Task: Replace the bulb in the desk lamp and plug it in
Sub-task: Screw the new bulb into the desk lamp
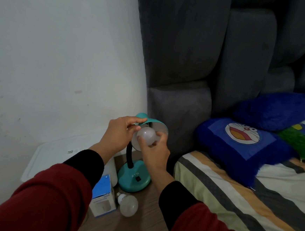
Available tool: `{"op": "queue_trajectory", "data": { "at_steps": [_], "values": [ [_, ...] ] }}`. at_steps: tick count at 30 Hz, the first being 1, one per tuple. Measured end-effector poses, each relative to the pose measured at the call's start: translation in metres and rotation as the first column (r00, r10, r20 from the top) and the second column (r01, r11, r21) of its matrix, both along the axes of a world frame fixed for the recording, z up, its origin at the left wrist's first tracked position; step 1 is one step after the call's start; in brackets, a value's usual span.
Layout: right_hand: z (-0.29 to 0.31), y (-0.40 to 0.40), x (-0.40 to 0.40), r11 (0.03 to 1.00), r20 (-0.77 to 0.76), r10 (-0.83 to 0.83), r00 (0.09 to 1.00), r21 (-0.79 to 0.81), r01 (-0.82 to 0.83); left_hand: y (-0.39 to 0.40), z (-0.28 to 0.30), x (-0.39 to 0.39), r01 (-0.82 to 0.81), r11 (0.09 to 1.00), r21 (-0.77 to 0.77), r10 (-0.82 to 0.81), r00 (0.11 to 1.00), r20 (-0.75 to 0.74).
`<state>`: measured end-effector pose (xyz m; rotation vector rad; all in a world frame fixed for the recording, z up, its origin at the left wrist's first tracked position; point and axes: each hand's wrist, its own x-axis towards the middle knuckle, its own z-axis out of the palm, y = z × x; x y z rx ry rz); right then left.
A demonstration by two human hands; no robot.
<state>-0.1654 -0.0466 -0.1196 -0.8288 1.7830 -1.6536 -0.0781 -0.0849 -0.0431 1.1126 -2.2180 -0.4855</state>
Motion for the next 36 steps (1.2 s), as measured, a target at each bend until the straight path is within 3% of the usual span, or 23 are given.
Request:
{"op": "queue_trajectory", "data": {
  "at_steps": [4,9,13,18,22,27,32,36],
  "values": [
    [0.0027,-0.0017,0.0024,0.999,0.084,-0.029,0.996,0.023,0.027,0.0005,0.0007,0.0007,-0.004,1.000,0.002,0.004,1.000,0.008],
    [-0.0002,0.0004,-0.0022,0.998,-0.012,-0.034,0.999,-0.044,0.033,0.0002,0.0008,-0.0001,0.001,1.000,0.007,-0.001,1.000,-0.009],
    [0.0001,-0.0012,-0.0022,1.000,0.089,-0.011,0.996,-0.020,0.013,0.0000,0.0005,0.0001,0.003,1.000,0.012,-0.002,1.000,-0.009],
    [-0.0019,0.0012,-0.0031,1.000,-0.017,-0.007,1.000,-0.019,0.007,-0.0012,-0.0007,0.0001,-0.002,1.000,-0.004,0.002,1.000,-0.021],
    [0.0016,0.0002,0.0025,1.000,0.093,-0.022,0.995,0.000,0.022,-0.0010,-0.0006,0.0001,-0.006,1.000,-0.003,0.006,1.000,-0.008],
    [0.0003,0.0021,-0.0011,0.999,-0.069,0.015,0.998,-0.043,-0.018,-0.0004,-0.0011,-0.0010,0.003,1.000,0.006,-0.003,1.000,-0.022],
    [0.0012,-0.0001,0.0020,0.999,0.056,0.043,0.998,-0.032,-0.041,-0.0029,-0.0017,0.0000,0.007,1.000,-0.017,-0.008,1.000,-0.021],
    [0.0030,0.0043,0.0000,0.998,-0.025,0.031,0.999,-0.062,-0.033,-0.0017,-0.0023,-0.0009,0.007,1.000,-0.014,-0.008,1.000,-0.020]
  ]
}}
